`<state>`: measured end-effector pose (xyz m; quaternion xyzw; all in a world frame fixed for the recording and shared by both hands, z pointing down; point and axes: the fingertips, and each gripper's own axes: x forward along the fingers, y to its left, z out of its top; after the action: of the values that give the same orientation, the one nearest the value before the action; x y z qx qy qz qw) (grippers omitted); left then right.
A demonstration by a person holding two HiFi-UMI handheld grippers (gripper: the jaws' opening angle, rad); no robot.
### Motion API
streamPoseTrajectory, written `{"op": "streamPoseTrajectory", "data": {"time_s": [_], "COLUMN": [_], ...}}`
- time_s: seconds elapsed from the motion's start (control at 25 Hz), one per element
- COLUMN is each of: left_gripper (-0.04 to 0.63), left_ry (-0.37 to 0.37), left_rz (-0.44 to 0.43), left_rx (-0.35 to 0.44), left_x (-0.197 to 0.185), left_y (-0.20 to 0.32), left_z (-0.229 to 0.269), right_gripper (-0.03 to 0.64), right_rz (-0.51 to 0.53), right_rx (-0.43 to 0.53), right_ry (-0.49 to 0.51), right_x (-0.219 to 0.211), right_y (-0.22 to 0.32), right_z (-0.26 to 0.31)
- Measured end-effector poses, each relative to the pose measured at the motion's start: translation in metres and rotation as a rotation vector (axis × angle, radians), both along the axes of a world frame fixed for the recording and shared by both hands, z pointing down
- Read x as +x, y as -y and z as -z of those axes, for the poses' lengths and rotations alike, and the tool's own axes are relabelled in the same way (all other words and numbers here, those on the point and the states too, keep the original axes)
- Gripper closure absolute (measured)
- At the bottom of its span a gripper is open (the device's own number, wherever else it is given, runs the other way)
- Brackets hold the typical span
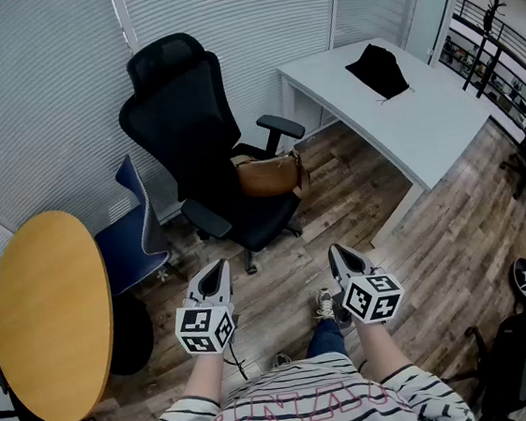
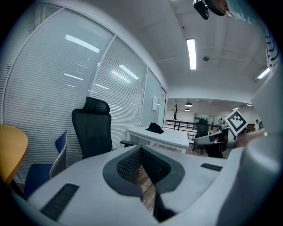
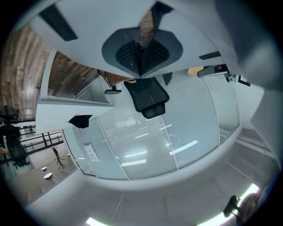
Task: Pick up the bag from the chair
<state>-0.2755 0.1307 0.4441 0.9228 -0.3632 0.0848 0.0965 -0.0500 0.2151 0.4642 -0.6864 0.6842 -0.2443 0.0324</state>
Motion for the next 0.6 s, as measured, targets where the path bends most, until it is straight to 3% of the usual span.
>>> {"op": "streamPoseTrajectory", "data": {"time_s": [0.12,0.36,0.44,0.48,0.6], "left_gripper": [0.569,0.559,0.439,0.413,0.413], "left_ry": [-0.040,-0.046,-0.052,-0.053,-0.049], "left_rz": [-0.028,-0.040,-0.040,-0.037,-0.012], "left_rx": [0.005,-0.044,-0.076,-0.091,-0.106], "left_x": [0.010,0.035,0.045,0.050,0.067], "left_y": [0.004,0.024,0.033,0.038,0.060], "left_z": [-0.002,-0.021,-0.028,-0.032,-0.037], "right_gripper": [0.589,0.580,0.501,0.449,0.446], "right_rz": [0.017,0.015,0.025,0.032,0.066], "right_rx": [0.036,0.032,0.017,0.006,-0.023], "right_ry": [0.019,-0.014,-0.002,0.003,0.007], "right_x": [0.001,0.021,0.030,0.034,0.050], "right_y": [0.008,0.038,0.049,0.056,0.082], "right_z": [0.000,-0.009,-0.015,-0.018,-0.026]}}
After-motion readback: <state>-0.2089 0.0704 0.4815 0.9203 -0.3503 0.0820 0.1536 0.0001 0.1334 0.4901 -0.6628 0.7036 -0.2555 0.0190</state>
